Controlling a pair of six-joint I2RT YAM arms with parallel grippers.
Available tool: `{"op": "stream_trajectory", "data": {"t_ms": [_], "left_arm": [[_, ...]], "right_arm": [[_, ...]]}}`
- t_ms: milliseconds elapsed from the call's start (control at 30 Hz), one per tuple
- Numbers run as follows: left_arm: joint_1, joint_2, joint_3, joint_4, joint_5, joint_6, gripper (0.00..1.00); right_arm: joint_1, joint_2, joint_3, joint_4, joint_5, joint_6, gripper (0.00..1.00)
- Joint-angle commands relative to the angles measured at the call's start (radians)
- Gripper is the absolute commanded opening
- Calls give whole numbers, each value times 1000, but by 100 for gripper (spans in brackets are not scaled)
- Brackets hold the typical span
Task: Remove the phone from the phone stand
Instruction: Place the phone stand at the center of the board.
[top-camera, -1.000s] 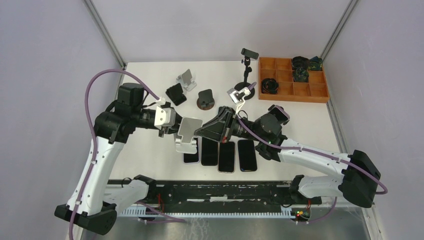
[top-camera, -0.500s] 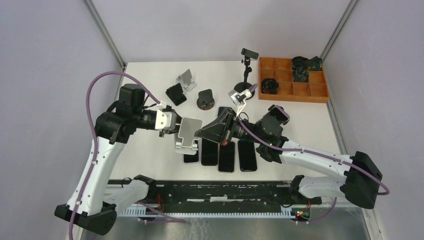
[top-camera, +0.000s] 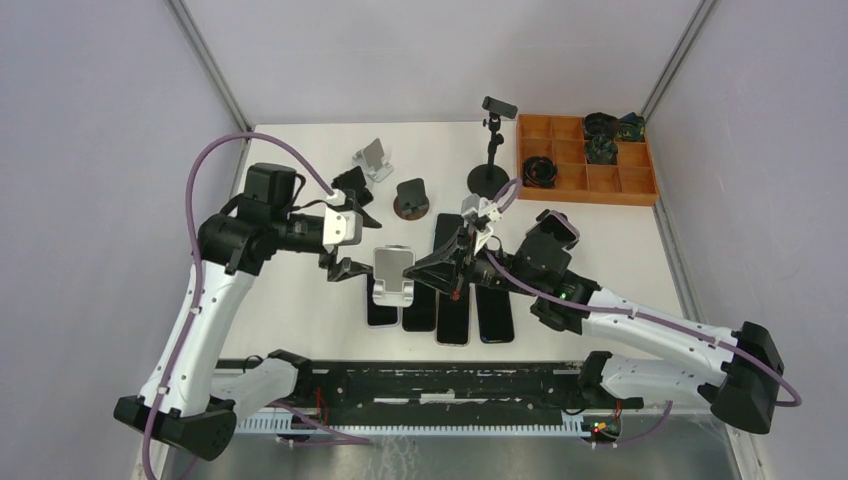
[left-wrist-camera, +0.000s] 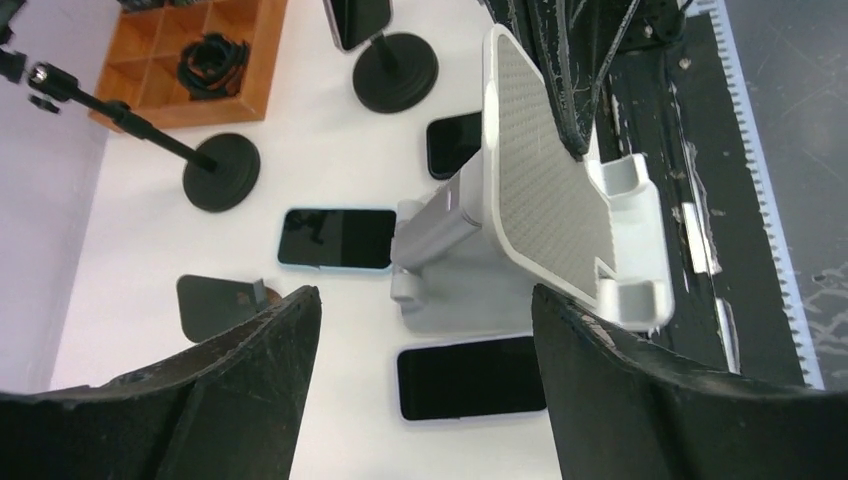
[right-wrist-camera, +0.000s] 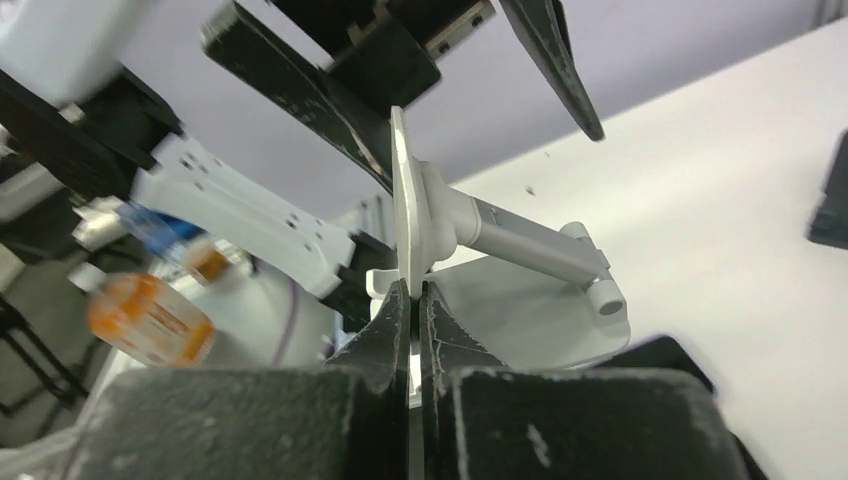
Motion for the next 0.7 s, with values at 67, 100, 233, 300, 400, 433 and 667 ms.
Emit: {"op": "stream_trajectory", "data": {"t_ms": [67, 100, 233, 300, 400, 433, 667], "left_arm": [[-4, 82, 80, -316, 16, 228, 83], [-4, 100, 90, -349, 15, 266, 83], [-6, 135, 87, -397, 10, 268, 81], [-7, 137, 81, -397, 13, 271, 81], [-10, 157, 78, -397, 28, 260, 78], [-11, 167, 80, -394, 33, 250, 76], [-13, 182, 62, -258, -22, 128, 70]], "right_arm": [[-16, 4, 33, -199, 88, -264, 0], [-16, 10, 32, -207, 91, -279, 0], [-15, 37, 37, -217, 93, -318, 0], [-16, 48, 43, -208, 89, -327, 0], [-15, 70, 64, -197, 68, -337, 0], [-16, 79, 73, -196, 61, -337, 0], [-15, 134, 116, -194, 9, -341, 0]]}}
